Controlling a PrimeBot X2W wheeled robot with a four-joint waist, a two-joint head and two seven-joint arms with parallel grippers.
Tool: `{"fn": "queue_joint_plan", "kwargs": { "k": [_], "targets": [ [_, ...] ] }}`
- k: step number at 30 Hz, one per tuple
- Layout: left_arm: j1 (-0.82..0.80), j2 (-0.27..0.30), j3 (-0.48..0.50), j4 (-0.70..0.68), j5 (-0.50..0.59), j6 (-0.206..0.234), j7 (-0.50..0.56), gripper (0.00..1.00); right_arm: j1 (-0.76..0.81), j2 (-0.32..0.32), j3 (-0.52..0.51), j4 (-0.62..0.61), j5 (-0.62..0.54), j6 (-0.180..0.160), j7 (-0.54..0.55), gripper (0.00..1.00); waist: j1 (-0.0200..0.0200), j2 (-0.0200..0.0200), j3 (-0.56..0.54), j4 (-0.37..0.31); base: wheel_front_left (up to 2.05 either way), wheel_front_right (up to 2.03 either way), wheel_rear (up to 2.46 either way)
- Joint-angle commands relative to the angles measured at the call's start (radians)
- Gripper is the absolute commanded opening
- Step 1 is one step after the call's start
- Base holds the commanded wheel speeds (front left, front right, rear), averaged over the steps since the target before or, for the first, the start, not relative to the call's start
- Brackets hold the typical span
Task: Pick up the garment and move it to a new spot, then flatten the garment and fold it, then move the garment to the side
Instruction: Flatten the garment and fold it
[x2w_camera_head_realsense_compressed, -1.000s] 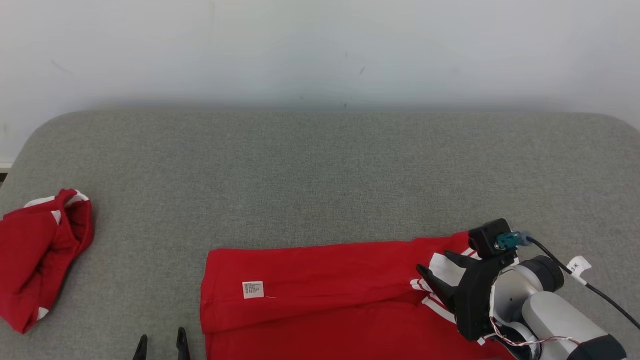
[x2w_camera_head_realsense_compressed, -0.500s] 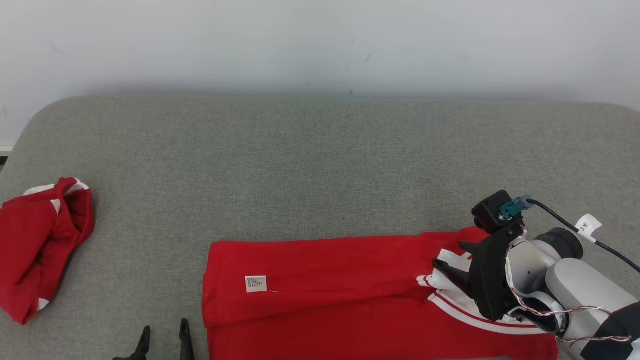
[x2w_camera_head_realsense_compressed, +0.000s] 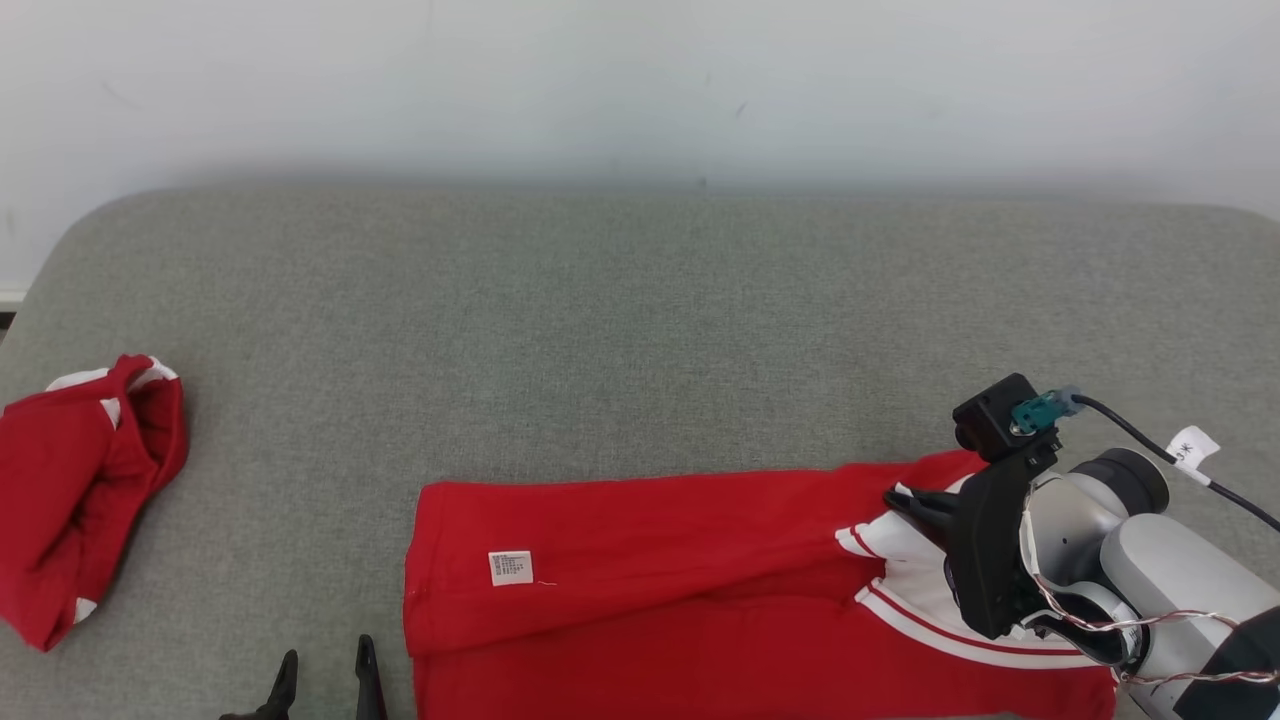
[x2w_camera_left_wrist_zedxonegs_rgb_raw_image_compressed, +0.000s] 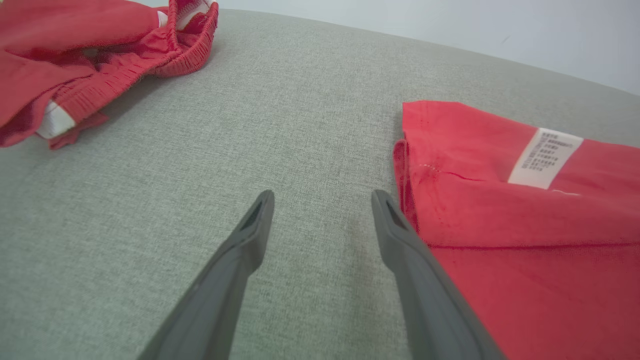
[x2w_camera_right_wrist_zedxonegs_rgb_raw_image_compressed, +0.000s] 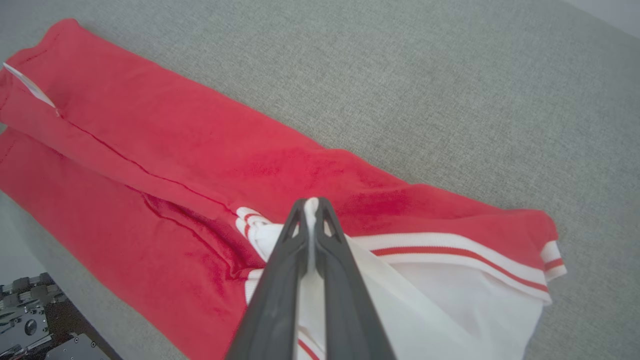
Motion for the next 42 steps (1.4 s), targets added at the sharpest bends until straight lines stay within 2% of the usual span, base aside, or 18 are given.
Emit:
{"fn": "queue_joint_plan", "kwargs": {
  "k": [1, 12, 13, 14, 15, 22, 28, 36, 42],
  "targets": [
    [0.005, -0.001, 0.000, -0.001, -0.006, -0.002, -0.003, 1.00, 0.020, 0.006, -0.013, -0.009, 0.001, -0.002, -0.030, 0.00, -0.0001, -0.0001, -0.015, -0.012, 0.00, 0.00, 0.00],
    [0.043, -0.001, 0.009, -0.005, -0.011, -0.008, -0.003, 1.00, 0.220, 0.063, -0.141, -0.060, -0.076, -0.002, -0.241, 0.00, -0.0001, -0.0001, -0.056, -0.065, 0.00, 0.00, 0.00],
    [0.045, -0.001, 0.009, -0.005, -0.012, -0.011, -0.003, 1.00, 0.247, 0.070, -0.148, -0.067, -0.098, -0.002, -0.261, 0.28, -0.0001, -0.0001, -0.055, -0.070, 0.00, 0.00, 0.00],
    [0.046, -0.001, 0.014, -0.007, -0.012, -0.010, -0.003, 1.00, 0.278, 0.089, -0.169, -0.067, -0.106, -0.002, -0.283, 0.51, -0.0001, -0.0001, -0.052, -0.079, 0.00, 0.00, 0.00],
    [0.046, 0.000, 0.015, -0.006, -0.012, -0.011, -0.003, 1.00, 0.306, 0.109, -0.196, -0.064, -0.121, -0.002, -0.307, 1.00, -0.0001, -0.0001, -0.050, -0.087, 0.00, 0.00, 0.00],
    [0.037, 0.000, 0.016, -0.003, -0.004, -0.007, -0.003, 1.00, 0.457, 0.231, -0.316, -0.096, -0.191, -0.002, -0.422, 1.00, -0.0001, -0.0001, -0.042, -0.127, 0.00, 0.00, 0.00],
    [0.036, -0.001, 0.031, -0.004, 0.008, -0.002, -0.003, 1.00, 0.546, 0.287, -0.398, -0.140, -0.220, -0.002, -0.431, 1.00, -0.0001, -0.0001, -0.055, -0.144, 0.00, 0.00, 0.00],
    [0.054, -0.001, 0.040, -0.008, 0.009, 0.007, -0.003, 1.00, 0.551, 0.360, -0.576, -0.168, -0.334, -0.002, -0.489, 1.00, -0.0001, -0.0001, -0.085, -0.142, 0.00, 0.00, 0.00],
    [0.066, -0.001, 0.047, -0.011, 0.011, 0.009, -0.003, 1.00, 0.486, 0.425, -0.681, -0.127, -0.446, -0.002, -0.553, 1.00, -0.0001, -0.0001, -0.098, -0.131, 0.00, 0.00, 0.00]
  ]
}}
